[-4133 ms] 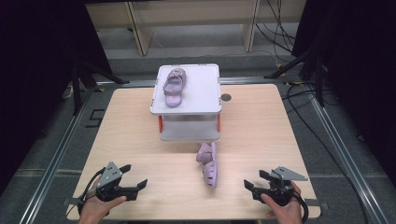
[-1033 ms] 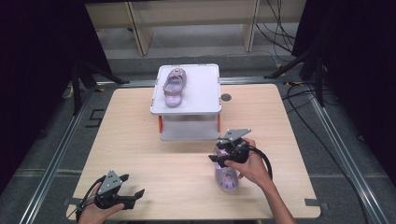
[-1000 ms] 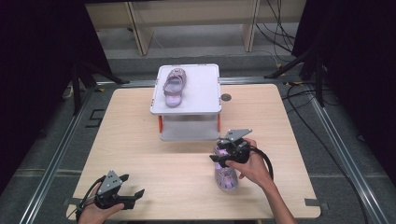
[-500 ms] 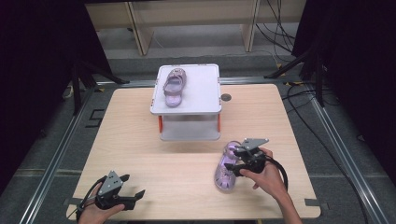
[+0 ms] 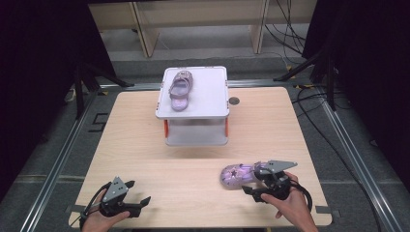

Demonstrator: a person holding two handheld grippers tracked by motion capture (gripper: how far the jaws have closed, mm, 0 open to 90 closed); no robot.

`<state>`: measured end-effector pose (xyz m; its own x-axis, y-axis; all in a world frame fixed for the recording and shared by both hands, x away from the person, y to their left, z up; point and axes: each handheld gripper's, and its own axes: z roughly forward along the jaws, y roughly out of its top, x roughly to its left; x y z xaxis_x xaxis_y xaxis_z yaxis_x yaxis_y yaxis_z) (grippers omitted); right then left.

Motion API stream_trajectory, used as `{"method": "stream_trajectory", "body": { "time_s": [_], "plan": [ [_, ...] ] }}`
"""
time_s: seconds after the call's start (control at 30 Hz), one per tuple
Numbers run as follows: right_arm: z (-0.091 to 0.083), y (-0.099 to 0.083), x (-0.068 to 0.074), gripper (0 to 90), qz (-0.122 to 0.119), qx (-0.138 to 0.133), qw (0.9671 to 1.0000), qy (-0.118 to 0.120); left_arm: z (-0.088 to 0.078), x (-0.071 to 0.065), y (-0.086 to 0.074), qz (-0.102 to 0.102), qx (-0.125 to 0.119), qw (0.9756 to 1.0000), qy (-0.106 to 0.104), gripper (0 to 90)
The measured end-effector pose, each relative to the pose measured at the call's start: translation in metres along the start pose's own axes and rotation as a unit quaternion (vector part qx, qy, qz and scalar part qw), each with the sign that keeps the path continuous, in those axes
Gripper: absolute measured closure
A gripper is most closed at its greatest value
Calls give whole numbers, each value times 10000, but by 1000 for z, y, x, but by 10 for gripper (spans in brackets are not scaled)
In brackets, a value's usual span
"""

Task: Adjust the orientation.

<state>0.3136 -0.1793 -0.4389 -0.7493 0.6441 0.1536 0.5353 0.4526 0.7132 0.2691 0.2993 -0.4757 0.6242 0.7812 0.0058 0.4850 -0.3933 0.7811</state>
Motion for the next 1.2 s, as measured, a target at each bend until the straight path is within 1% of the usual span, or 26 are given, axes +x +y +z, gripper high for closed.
{"method": "stream_trajectory", "body": {
  "time_s": [0.03,0.07,0.13,0.17,0.2,0.23,0.27,0.3,0.4,0.43,0.47,0.53,0.57,0.6,0.63,0.67,0.7,0.73,0.77,0.83,0.87,0.9,0.93,0.97,1.1,1.2],
  "plan": [
    [-2,-1,5,343,88,30,10000,-32,0,0,0,-4,-29,10000,5,158],
    [-2,-1,5,343,88,30,10000,-32,0,0,0,-4,-29,10000,5,158],
    [-2,-2,8,344,36,39,10000,72,0,0,0,2,-15,10000,4,158],
    [-2,-3,10,363,43,23,9999,156,1,-1,0,-55,-76,10000,-10,158],
    [-2,-3,10,363,43,23,9999,156,1,-1,0,-55,-76,10000,-10,158],
    [-1,-3,14,396,147,4,9990,413,0,-1,1,-44,-66,10000,-6,158],
    [0,-3,15,391,95,-8,9988,472,0,1,1,15,-6,10000,-8,158],
    [0,-2,19,389,146,45,9983,554,0,-1,0,-48,-71,10000,-10,158],
    [2,0,24,370,18,97,9986,510,0,-1,0,-84,-111,9999,-42,158],
    [4,1,28,361,-12,130,9985,529,-1,0,1,19,-43,10000,-12,158],
    [4,1,28,361,-12,130,9985,529,-1,0,1,19,-43,10000,-12,158],
    [5,0,30,349,-42,126,9985,539,-1,0,0,-28,-61,10000,4,158],
    [6,0,31,349,-5,134,9984,548,-1,-1,0,-84,-158,9998,-38,158],
    [6,0,31,345,-110,91,9984,543,-1,-1,0,-86,-153,9998,-29,158],
    [6,0,31,335,-117,131,9983,551,-1,-1,0,-86,-153,9998,-29,158],
    [6,0,31,335,-117,131,9983,551,-1,1,1,13,-92,10000,-11,158],
    [8,1,33,327,-33,123,9984,558,2,-1,0,-128,-163,9998,-60,158],
    [10,3,36,327,17,107,9984,561,2,-1,0,-128,-163,9998,-60,158],
    [13,5,38,328,-10,164,9983,559,1,0,1,4,-87,10000,-13,158],
    [17,9,42,328,-36,200,9984,530,1,0,1,31,-45,10000,-36,158],
    [17,9,42,328,-36,200,9984,530,1,0,1,31,-45,10000,-36,158],
    [19,10,43,326,-86,200,9983,532,1,-3,0,-78,-144,9998,-93,158],
    [19,10,43,325,-129,188,9986,483,1,-2,0,-47,-163,9998,-92,158],
    [18,9,44,326,-39,218,9985,502,-1,-1,0,37,-80,10000,-43,158],
    [11,7,45,341,-5,152,9989,444,0,0,0,-32,-77,10000,-38,158],
    [6,7,46,342,-73,54,9986,518,-1,0,0,31,-93,9999,-31,158]
  ]
}}
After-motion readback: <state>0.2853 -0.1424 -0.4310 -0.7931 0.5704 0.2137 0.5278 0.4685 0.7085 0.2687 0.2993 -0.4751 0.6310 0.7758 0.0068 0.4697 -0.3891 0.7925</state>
